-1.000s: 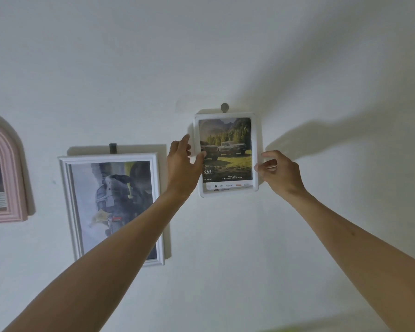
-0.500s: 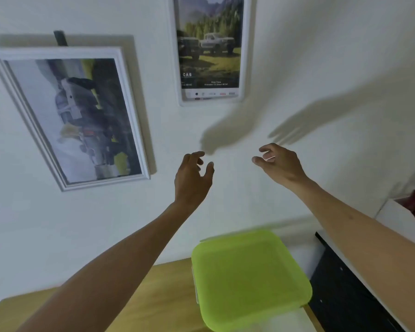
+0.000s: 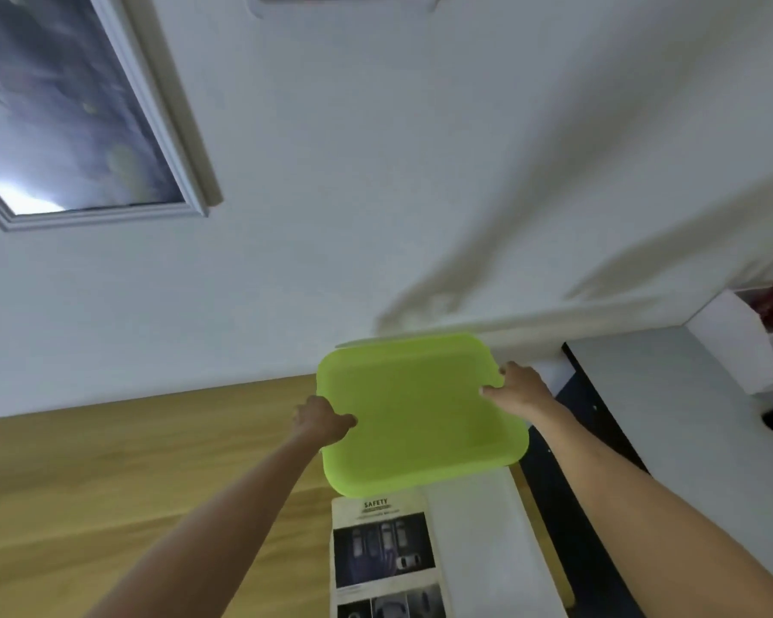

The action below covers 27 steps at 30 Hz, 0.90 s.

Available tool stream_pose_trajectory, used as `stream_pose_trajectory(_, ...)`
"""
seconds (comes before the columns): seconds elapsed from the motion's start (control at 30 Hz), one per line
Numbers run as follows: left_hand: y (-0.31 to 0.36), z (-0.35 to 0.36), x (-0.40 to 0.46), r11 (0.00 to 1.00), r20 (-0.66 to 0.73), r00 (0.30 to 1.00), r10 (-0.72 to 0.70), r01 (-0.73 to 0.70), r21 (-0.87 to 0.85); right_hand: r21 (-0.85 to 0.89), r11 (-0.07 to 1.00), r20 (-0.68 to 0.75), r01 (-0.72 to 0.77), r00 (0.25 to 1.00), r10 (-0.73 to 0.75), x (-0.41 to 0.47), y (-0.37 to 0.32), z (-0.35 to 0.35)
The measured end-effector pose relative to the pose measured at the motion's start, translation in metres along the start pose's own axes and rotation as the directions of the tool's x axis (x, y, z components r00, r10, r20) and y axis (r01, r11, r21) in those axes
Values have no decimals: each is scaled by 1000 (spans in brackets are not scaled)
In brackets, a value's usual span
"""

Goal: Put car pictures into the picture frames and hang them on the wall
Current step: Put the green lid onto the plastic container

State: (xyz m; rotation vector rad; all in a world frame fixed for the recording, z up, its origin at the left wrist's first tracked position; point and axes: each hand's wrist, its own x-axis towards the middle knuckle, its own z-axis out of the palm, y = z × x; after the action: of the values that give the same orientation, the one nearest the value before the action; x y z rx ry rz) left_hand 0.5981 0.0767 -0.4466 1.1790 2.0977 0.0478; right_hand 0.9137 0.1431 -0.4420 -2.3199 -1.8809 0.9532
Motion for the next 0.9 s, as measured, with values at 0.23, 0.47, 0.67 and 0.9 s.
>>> stream_pose_trajectory(0.23, -2, 35, -14, 968, 110, 983, -148, 167, -186, -47, 998, 57, 29, 998, -26, 44, 14, 1)
stream_pose_trajectory(0.47, -2, 48, -18, 966, -48, 982, -182, 170, -193, -18, 997, 112, 71, 991, -68, 92, 0, -6)
stream_pose_trajectory(0.67, -5, 54, -15, 960, -92, 974, -205, 182, -214, 44, 999, 192, 27, 981, -35, 118, -2, -14)
stream_pose_trajectory(0.9, -4, 56, -16, 964, -113, 971, -210, 186, -192, 151, 988, 165, 3, 986, -28, 125, 0, -12)
